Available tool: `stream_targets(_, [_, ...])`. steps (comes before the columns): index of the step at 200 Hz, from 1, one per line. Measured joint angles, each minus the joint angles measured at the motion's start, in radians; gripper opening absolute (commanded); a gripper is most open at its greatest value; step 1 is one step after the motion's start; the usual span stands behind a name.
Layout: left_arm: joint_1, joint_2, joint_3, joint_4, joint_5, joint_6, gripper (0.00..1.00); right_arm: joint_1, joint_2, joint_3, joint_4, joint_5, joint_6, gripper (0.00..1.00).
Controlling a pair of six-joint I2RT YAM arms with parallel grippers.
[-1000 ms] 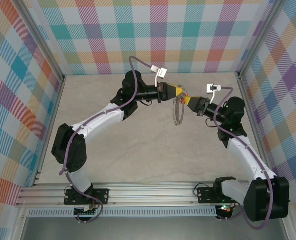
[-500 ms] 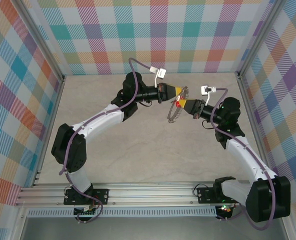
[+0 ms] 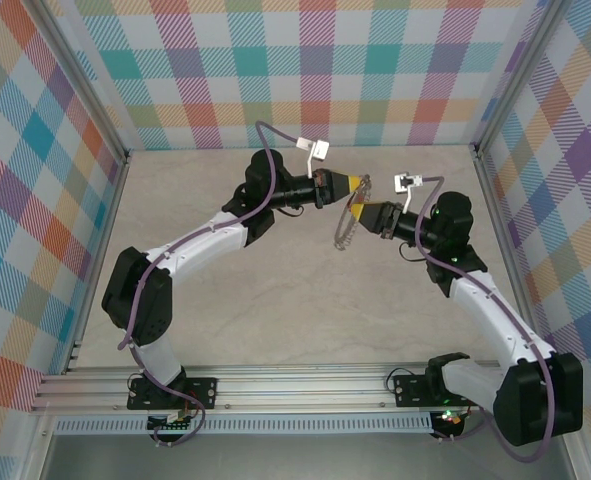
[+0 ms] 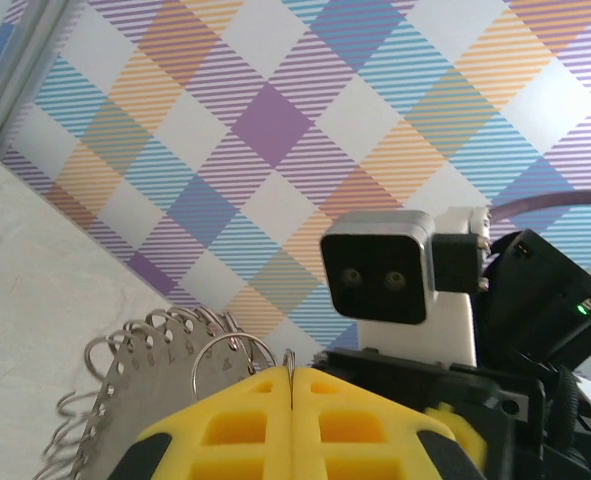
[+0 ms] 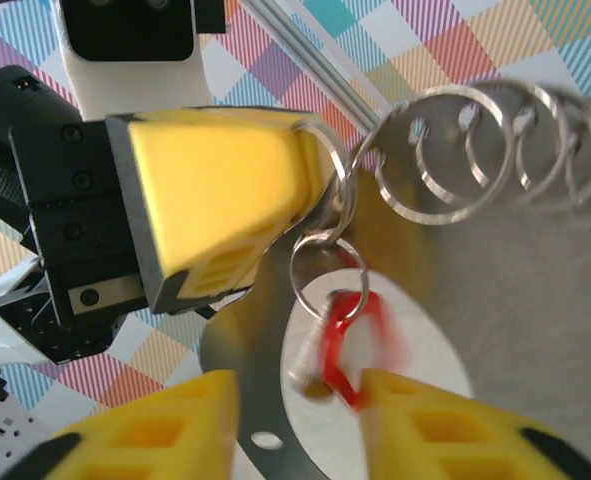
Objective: Put the keys on the keyring
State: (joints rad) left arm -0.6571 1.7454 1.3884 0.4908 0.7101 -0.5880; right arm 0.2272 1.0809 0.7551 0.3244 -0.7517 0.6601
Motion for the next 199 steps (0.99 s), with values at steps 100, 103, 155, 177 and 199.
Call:
stream_targets(100, [0.0,-0.051,-0.076,0.099,-0.016,-0.034,0.0,-0.037,-0.153,0.09,-0.259,0.084,-0.072,1.0])
stream_targets(103, [0.0,-0.051,-0.077,0.102,-0.016,-0.036,0.0,-0.039,-0.154,0.09,-0.259,0.089,-0.071,1.0])
stream_targets(155, [0.005,-0.072,-0.12,0.187,-0.016,-0.091,0.0,-0.078,-0.129,0.09,-0.129,0.113,0.041,0.66])
stream_targets(177, [0.005,-0.072,-0.127,0.219,-0.016,-0.124,0.0,-0.083,-0.082,0.092,-0.045,0.111,0.097,0.46])
stream_targets(199, [0.005,-0.071,-0.131,0.261,-0.017,-0.167,0.0,-0.083,-0.026,0.096,0.045,0.098,0.155,0.33])
